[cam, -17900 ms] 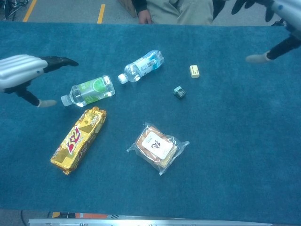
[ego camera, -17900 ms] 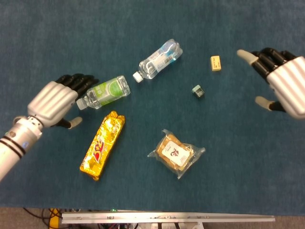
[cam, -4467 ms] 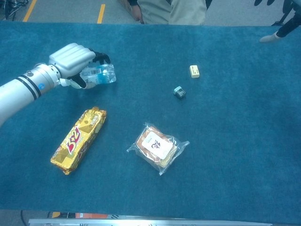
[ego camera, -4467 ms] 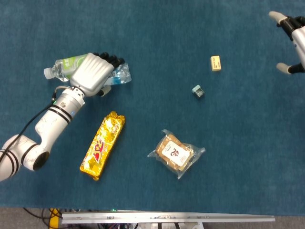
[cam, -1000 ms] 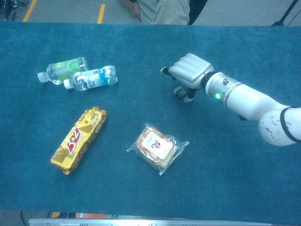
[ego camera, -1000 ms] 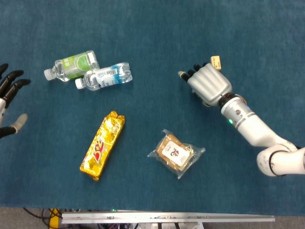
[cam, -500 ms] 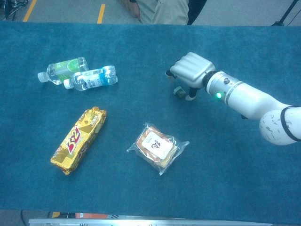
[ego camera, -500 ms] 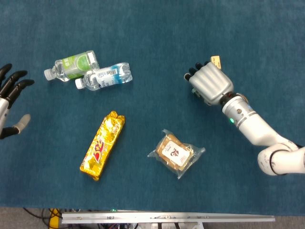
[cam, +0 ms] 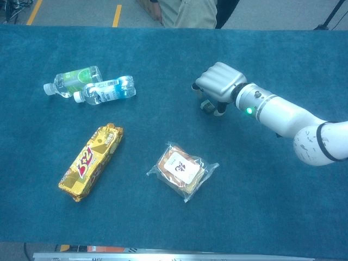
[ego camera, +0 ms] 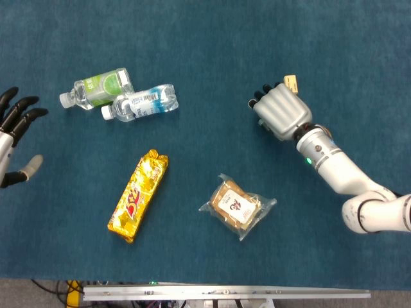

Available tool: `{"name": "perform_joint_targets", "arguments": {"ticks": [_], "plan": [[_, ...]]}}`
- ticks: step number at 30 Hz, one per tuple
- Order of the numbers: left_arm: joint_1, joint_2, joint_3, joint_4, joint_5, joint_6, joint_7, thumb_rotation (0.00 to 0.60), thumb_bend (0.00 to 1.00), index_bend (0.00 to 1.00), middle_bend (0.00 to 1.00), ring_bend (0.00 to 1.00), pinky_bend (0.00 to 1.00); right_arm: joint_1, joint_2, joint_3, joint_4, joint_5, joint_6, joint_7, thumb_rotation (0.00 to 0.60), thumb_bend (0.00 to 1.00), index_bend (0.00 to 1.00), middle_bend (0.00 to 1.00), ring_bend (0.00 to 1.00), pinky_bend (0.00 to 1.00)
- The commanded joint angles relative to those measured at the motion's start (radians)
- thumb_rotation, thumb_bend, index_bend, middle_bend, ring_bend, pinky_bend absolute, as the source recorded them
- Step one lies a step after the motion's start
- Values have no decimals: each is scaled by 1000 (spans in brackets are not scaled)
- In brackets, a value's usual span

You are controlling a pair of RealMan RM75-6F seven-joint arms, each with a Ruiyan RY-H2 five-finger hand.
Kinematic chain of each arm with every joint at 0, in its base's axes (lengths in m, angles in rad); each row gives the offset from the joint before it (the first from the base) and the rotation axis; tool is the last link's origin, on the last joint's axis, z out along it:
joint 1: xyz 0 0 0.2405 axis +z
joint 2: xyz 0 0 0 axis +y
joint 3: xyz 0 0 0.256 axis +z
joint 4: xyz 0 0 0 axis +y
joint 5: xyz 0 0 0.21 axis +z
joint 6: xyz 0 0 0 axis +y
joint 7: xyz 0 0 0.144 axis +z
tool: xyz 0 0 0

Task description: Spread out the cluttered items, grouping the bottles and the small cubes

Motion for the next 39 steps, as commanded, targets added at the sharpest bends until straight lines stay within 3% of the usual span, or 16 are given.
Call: {"name": "perform_joint_targets", "arguments": {"ticks": [1, 29, 39], "plan": [[1, 0, -1, 1, -1, -2, -1, 600, 259, 201, 161, 46, 218, 3, -4, 0, 2, 4, 1, -5, 600, 113, 432, 362, 293, 464], [21, 0, 0, 12, 11, 7, -35, 600, 259, 201, 160, 46, 217, 22, -17, -16, 3, 54, 18, -62, 600, 197, 547, 362, 293, 464], [18, -1, -2, 10, 18, 2, -36, 600, 259, 200, 161, 46, 217, 1, 62, 17, -59, 53, 69, -14, 600, 198, 552, 362, 293, 464]]}}
